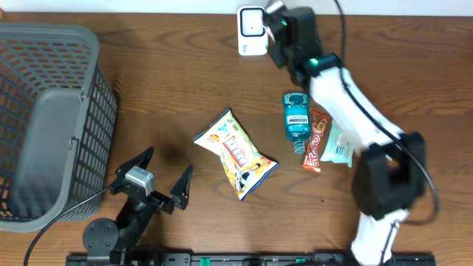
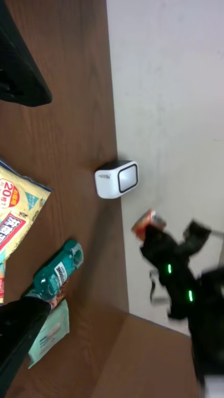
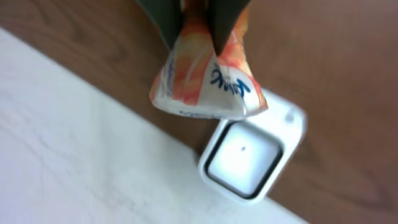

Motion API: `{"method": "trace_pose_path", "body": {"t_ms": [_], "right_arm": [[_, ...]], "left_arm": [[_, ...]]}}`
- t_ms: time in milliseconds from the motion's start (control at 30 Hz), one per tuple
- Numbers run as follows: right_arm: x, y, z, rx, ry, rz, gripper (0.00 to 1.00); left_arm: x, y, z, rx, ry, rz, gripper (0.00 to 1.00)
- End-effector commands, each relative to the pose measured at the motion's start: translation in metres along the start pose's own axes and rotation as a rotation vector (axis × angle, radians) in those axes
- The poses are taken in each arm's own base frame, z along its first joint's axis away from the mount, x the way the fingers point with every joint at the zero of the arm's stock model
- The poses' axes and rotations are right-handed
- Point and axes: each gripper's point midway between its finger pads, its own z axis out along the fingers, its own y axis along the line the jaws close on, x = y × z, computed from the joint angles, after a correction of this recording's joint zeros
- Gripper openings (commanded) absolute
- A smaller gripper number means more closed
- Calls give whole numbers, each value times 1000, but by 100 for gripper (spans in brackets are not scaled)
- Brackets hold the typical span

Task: Scan the item barcode
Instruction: 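Carry the orange box back and hold it against the scanner, then swing the orange box right and drop it at the table edge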

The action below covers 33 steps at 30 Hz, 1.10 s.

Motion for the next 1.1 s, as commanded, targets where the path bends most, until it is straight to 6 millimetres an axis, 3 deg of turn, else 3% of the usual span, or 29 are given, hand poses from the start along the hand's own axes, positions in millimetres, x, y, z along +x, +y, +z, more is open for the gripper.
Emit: {"method": "trace_pose_path", "body": {"t_ms": [0,167,300,600,833,933,1067], "right_arm": [[-18,-1,32,138,17,-90,1],[-30,1,82,290,7,-153,1],[-23,1,104,388,45,-251,1],[-27,30,112,350,21,-250,1],[-36,33,80,349,77,-255,1],[-51,-1,39,347,93,-181,1],[-48,-55,-4,381,142,-51,1]], "left_arm": [[-2,-3,-1,15,-6,-1,98],[-2,-3,-1,15,-6,-1,98],[-2,-3,-1,15,-6,-1,98],[-2,-3,-1,15,-6,-2,98],[-2,-3,-1,15,-6,-2,98],[-2,-3,-1,15,-6,-1,98],[-2,-3,-1,15,-6,-2,98]]}}
